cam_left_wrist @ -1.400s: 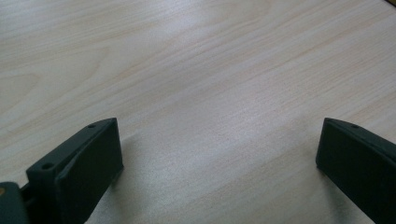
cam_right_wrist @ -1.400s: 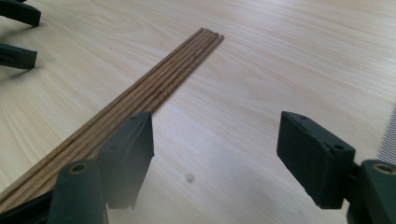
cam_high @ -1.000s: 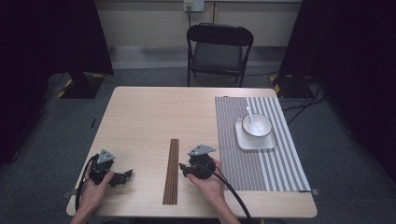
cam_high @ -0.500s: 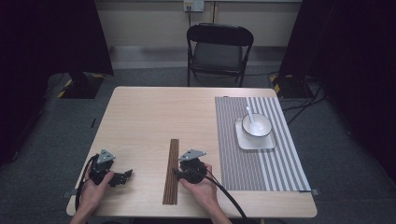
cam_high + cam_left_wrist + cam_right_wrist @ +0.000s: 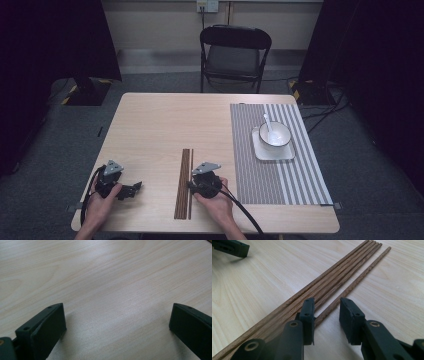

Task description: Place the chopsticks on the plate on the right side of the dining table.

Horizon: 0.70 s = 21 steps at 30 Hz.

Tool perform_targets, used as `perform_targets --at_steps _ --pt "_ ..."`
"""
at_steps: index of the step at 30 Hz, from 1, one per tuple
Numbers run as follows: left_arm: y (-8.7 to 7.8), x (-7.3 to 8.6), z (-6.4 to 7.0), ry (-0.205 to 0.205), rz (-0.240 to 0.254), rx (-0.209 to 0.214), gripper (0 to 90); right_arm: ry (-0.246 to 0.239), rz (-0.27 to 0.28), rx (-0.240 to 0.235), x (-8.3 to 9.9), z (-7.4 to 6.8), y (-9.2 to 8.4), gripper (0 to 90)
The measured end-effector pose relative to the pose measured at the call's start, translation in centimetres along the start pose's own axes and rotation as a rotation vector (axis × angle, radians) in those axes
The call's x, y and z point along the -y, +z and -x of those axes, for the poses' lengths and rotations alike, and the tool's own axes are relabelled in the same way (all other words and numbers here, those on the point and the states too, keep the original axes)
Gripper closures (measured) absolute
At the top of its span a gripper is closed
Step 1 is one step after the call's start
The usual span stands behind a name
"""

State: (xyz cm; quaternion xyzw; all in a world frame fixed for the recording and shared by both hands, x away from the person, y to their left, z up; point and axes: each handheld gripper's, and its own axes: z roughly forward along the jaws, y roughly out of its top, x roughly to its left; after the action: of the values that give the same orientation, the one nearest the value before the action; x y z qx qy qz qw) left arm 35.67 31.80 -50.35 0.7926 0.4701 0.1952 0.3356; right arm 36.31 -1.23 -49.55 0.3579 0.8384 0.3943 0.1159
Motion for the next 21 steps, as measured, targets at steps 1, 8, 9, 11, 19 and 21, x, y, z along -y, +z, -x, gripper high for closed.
perform_targets --at_steps 1,8,9,11,19,21 --pt "0.0 0.0 0.0 0.001 0.000 0.000 0.1 -0.003 -0.001 0.005 0.0 0.0 0.0 67.4" --pt "0.0 0.0 0.0 0.000 0.000 0.000 0.1 -0.009 0.002 0.061 0.0 1.2 -0.2 74.8" --pt "0.0 0.0 0.0 0.000 0.000 0.000 0.1 0.007 0.004 0.059 0.1 1.5 -0.2 75.4" --pt "0.0 0.0 0.0 0.000 0.000 -0.001 0.1 0.025 0.006 0.068 0.1 2.1 -0.3 77.0" --pt "0.0 0.0 0.0 -0.001 0.001 0.000 0.2 0.065 0.020 0.107 0.0 3.6 -0.2 80.9" --pt "0.0 0.0 0.0 -0.001 0.001 0.000 0.2 0.073 0.020 0.116 -0.2 3.8 -0.2 81.4"
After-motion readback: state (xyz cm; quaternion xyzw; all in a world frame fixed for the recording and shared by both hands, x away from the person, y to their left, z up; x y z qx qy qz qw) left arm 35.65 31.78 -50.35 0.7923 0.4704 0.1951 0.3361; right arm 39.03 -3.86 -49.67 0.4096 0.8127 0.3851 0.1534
